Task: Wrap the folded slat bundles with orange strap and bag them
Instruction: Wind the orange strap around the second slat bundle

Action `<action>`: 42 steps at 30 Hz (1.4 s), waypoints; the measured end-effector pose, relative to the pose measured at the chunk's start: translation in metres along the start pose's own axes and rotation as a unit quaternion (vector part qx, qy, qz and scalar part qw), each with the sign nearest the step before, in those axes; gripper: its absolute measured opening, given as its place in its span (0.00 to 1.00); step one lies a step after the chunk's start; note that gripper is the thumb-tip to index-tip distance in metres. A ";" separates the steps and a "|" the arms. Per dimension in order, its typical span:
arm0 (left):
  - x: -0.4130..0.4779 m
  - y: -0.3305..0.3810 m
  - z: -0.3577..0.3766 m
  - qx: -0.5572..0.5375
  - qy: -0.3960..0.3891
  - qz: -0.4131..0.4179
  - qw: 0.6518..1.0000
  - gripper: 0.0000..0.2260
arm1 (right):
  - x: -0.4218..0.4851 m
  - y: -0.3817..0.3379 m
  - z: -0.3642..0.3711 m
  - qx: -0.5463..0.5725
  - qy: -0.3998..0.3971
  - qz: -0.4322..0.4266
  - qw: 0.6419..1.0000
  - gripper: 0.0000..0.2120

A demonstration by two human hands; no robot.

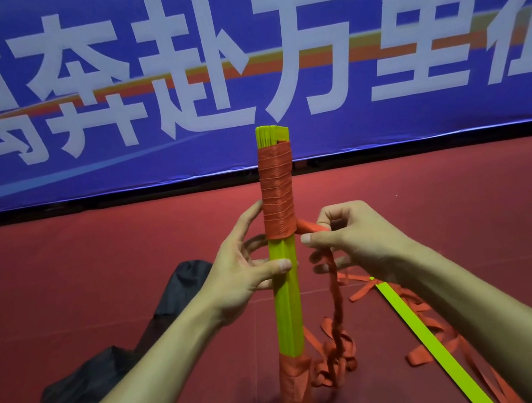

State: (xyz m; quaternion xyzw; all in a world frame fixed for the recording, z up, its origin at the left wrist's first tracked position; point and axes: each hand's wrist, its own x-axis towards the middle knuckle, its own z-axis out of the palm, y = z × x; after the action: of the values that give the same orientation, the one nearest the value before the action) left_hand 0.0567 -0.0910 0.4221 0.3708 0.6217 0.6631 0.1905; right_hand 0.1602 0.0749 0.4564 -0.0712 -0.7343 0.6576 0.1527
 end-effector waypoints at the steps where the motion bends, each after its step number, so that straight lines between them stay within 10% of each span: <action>1: 0.000 0.001 0.002 0.001 0.008 0.007 1.000 0.40 | 0.000 0.000 0.003 0.004 0.011 -0.011 1.000 0.15; 15: 0.001 0.004 0.021 0.063 0.121 0.039 0.990 0.37 | 0.000 0.002 0.019 -0.108 0.157 -0.086 0.978 0.21; 42: -0.004 0.017 0.031 0.033 0.089 0.058 0.994 0.25 | 0.001 -0.001 0.016 -0.160 0.130 -0.149 0.967 0.21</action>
State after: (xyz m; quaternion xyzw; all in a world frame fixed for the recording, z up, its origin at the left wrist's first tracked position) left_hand 0.0858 -0.0752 0.4358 0.3512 0.6352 0.6828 0.0834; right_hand 0.1542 0.0605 0.4560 -0.0694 -0.8059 0.4868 0.3298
